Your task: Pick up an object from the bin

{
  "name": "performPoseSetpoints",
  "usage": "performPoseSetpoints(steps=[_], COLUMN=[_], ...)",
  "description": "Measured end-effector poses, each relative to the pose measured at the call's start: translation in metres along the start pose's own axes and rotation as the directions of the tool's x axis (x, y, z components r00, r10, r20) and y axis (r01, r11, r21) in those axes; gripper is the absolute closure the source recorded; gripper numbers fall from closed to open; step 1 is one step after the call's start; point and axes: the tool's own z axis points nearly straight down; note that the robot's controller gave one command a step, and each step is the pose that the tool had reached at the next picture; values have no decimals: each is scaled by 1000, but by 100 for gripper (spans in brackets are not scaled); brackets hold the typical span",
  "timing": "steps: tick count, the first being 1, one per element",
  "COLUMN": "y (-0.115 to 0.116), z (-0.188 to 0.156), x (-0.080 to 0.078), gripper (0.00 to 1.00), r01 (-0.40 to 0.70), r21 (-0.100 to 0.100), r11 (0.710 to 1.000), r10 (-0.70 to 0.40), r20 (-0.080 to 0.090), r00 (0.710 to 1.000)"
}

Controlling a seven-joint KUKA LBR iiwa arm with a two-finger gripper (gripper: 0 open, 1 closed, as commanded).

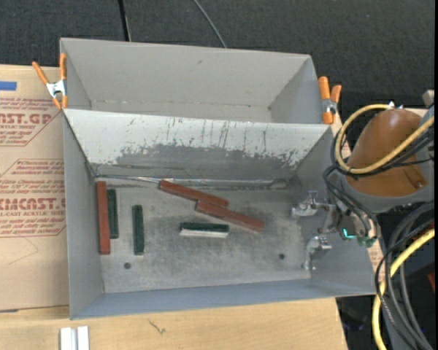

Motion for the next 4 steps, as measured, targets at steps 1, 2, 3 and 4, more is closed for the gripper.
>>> performPoseSetpoints(steps=[1,2,3,4], y=[0,3,42,43], z=[-4,-2,7,56], x=[-2,-4,-2,-68], gripper=[0,0,0,100], r01=[1,-5,32,13], r21=[1,3,-3,3], r11=[1000,1000,999,1000], r10=[-1,5,-32,-13], r20=[7,9,2,23], r00=[1000,1000,999,1000])
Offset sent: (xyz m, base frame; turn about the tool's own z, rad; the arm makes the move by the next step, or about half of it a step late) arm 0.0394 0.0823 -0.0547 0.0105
